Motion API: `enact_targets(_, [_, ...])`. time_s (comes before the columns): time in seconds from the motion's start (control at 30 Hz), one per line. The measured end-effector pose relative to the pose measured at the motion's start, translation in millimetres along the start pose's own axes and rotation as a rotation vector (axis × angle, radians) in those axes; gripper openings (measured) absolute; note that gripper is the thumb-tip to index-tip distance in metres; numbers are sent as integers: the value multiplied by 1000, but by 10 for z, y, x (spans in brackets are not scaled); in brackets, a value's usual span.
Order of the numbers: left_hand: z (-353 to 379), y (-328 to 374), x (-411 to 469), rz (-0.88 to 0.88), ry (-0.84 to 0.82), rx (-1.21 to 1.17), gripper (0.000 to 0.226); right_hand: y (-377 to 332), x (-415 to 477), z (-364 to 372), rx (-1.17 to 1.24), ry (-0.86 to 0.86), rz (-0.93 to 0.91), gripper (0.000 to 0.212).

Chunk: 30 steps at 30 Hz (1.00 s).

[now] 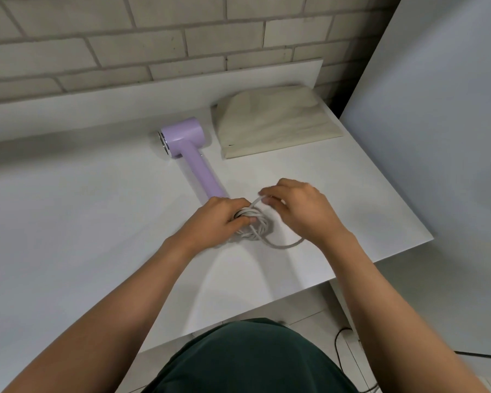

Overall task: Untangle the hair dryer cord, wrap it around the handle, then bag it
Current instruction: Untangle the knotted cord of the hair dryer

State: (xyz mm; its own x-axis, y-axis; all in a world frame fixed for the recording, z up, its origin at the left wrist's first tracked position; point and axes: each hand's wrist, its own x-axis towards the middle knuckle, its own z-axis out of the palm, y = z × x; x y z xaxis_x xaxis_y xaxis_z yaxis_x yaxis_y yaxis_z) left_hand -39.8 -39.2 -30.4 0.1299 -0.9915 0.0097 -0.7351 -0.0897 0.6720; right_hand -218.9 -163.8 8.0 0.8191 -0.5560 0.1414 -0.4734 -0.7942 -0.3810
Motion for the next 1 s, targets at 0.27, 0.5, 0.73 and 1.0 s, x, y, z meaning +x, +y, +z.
enact_targets(0.27, [0,49,-34,-25,-10,-130,11,70,7,-82,267,194,227,19])
enact_targets(0.5, [-3,98,-11,-23,-10,-78,11,4,-48,-66,-101,109,87,47])
enact_targets(0.73, [-39,153,-21,3,43,-78,8,-127,-12,-23,-176,-86,-18,26])
enact_targets(1.0, [-96,88,-54,13,84,-136,32,-22,-17,-2,-39,33,191,24])
